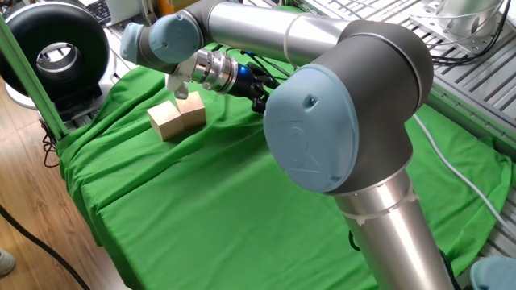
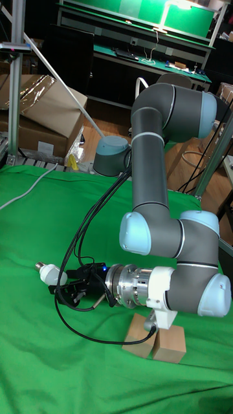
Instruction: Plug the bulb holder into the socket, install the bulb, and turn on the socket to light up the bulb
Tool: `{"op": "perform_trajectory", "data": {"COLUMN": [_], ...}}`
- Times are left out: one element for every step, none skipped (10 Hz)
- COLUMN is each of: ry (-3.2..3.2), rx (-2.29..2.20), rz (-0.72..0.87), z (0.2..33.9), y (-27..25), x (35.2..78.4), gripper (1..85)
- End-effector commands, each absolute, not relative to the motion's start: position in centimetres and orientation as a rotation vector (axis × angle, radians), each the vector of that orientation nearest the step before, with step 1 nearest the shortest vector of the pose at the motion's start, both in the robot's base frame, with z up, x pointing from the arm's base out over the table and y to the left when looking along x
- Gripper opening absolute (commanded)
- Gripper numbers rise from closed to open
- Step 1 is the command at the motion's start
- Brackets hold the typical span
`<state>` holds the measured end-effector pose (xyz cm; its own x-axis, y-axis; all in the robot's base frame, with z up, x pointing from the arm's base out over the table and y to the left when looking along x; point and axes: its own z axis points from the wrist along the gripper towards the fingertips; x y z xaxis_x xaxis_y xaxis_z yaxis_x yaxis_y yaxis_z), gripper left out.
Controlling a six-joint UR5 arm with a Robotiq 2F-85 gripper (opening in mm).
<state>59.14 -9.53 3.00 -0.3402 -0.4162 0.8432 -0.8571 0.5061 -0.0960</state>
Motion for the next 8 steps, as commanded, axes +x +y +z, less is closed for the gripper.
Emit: {"op": "perform_trajectory", "data": {"ry": [-1.953,-1.947,-1.931,-1.915,-1.901,-1.894,-1.896,-1.896], "rx": [1.033,1.026,1.019,1.022,1.022,1.022,1.027,1.031], "rz": [0.693,0.702,0.707,0.715,0.721,0.725,0.719,0.714], "z": [2.75,2.92,3.12,3.29,3.54,3.7,3.5,3.18], "y": [-9.43,-9.58,-9.75,-9.97,-10.15,-10.24,-10.17,-10.15], "x": [59.08,59.05,58.94,59.0,59.01,59.01,59.03,59.08], "gripper": [62.7,62.7,62.7,62.7,62.7,62.7,62.7,62.7]}}
